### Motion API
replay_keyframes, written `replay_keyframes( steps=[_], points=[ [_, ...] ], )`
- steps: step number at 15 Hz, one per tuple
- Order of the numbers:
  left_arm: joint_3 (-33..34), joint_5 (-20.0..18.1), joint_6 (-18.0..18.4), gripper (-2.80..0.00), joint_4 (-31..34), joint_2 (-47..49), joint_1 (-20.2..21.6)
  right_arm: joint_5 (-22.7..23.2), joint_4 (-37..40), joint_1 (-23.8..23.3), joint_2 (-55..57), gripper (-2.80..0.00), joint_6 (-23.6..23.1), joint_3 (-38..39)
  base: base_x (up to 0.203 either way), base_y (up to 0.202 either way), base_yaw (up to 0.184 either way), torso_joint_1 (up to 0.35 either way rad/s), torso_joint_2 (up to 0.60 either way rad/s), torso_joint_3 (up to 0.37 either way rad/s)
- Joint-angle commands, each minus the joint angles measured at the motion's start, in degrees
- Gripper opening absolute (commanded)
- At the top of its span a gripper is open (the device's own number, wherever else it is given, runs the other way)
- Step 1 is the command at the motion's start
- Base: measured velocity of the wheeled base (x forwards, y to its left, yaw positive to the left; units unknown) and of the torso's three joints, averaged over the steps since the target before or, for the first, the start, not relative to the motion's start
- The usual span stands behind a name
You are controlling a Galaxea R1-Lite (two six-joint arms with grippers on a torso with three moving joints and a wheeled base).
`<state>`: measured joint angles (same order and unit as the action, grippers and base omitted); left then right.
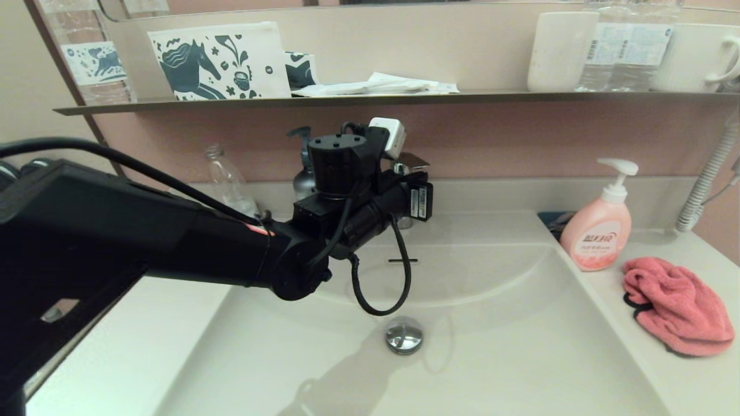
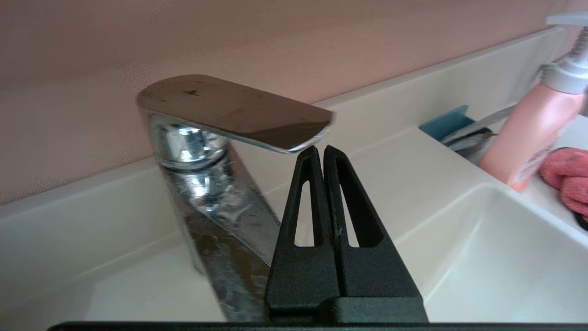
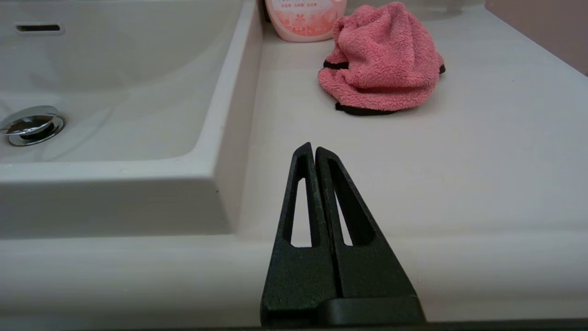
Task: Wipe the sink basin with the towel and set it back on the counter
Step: Turn on the faucet
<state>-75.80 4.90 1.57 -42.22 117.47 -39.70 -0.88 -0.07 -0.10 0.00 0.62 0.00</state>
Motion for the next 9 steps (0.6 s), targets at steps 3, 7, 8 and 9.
replay_keyframes(
  steps=[3, 7, 8, 9],
  points=[
    [-2.44, 0.02, 0.10, -2.80, -0.24, 0.87, 1.41, 0.00, -0.01, 0.01, 0.00, -2.80, -0.01, 0.00, 0.000, 0.000, 0.000, 0.000, 0.00, 0.000],
    [-3.39, 0.02, 0.10, -2.80, 0.25, -0.63, 1.20, 0.00, -0.01, 0.01, 0.00, -2.80, -0.01, 0.00, 0.000, 0.000, 0.000, 0.000, 0.00, 0.000],
    [-3.39, 0.02, 0.10, -2.80, 0.51, -1.08, 1.13, -0.07, -0.01, 0.01, 0.00, -2.80, -0.01, 0.00, 0.000, 0.000, 0.000, 0.000, 0.00, 0.000],
    [-3.45, 0.02, 0.10, -2.80, 0.54, -1.33, 1.11, -0.07, -0.01, 0.01, 0.00, -2.80, -0.01, 0.00, 0.000, 0.000, 0.000, 0.000, 0.00, 0.000]
  ],
)
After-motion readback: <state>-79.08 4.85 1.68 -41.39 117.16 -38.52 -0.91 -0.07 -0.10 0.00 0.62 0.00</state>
